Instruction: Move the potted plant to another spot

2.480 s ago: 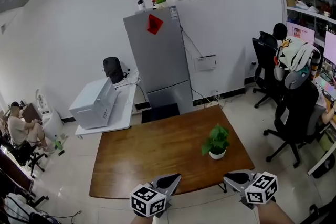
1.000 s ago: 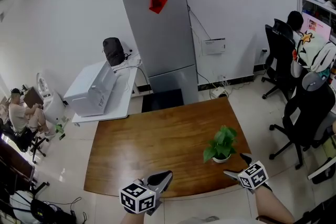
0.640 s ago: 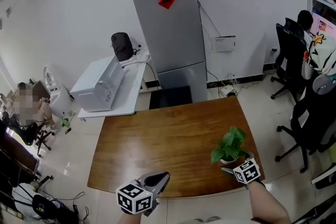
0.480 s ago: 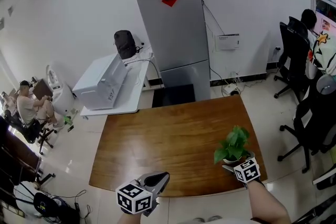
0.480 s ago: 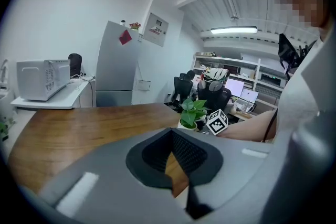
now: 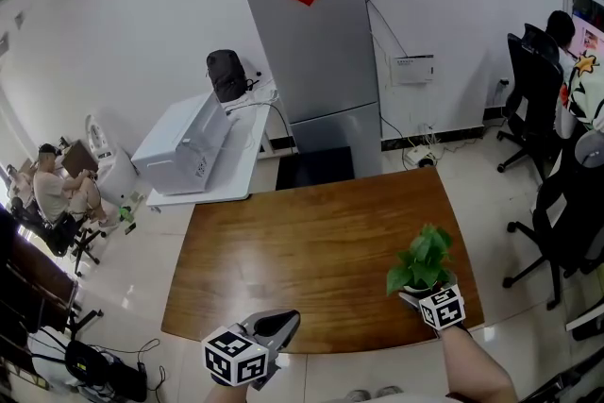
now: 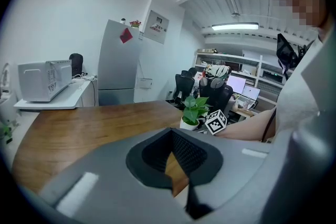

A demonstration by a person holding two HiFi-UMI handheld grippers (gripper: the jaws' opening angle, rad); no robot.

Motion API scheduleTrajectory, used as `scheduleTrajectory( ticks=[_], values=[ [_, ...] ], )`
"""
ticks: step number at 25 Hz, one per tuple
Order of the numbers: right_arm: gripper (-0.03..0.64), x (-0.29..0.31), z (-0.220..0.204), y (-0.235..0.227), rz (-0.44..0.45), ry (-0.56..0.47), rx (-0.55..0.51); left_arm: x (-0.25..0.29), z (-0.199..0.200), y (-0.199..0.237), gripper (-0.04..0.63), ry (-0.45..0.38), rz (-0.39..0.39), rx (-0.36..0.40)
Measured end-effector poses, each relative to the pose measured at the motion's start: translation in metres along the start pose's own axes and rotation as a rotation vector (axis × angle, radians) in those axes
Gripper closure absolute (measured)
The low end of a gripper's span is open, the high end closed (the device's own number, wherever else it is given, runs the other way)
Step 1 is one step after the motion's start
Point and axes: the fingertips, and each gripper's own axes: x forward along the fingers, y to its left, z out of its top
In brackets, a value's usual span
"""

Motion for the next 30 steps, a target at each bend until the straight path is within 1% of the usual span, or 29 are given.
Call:
scheduleTrajectory(
  ticks=[4, 6, 8, 18, 25, 30],
  values=[
    [0.126, 0.001, 0.005, 0.001, -0.017, -0.043, 0.009, -0.001, -0.007, 0.001, 0.600, 0.028, 0.005, 0.012],
    [0.127, 0.002, 0.005, 0.000, -0.031, -0.045, 0.006, -0.003, -0.009, 0.001, 0.600, 0.033, 0.013, 0.012],
    [0.152, 0.002, 0.004, -0.001, -0.033, -0.044, -0.001, -0.004, -0.007, 0.002, 0.600, 0.029, 0.020, 0.011],
    [0.155, -0.006, 0.004, -0.002, -0.040, -0.049, -0.002, -0.005, -0.008, -0.005, 0.600, 0.016, 0.021, 0.004],
    [0.155, -0.016, 0.010, -0.002, -0.026, -0.063, 0.004, -0.006, -0.010, -0.010, 0.600, 0.003, 0.022, 0.000],
    [0.155, -0.019, 0.026, 0.005, -0.003, -0.082, -0.035, -0.009, -0.012, -0.014, 0.600, -0.011, 0.030, -0.013]
  ],
)
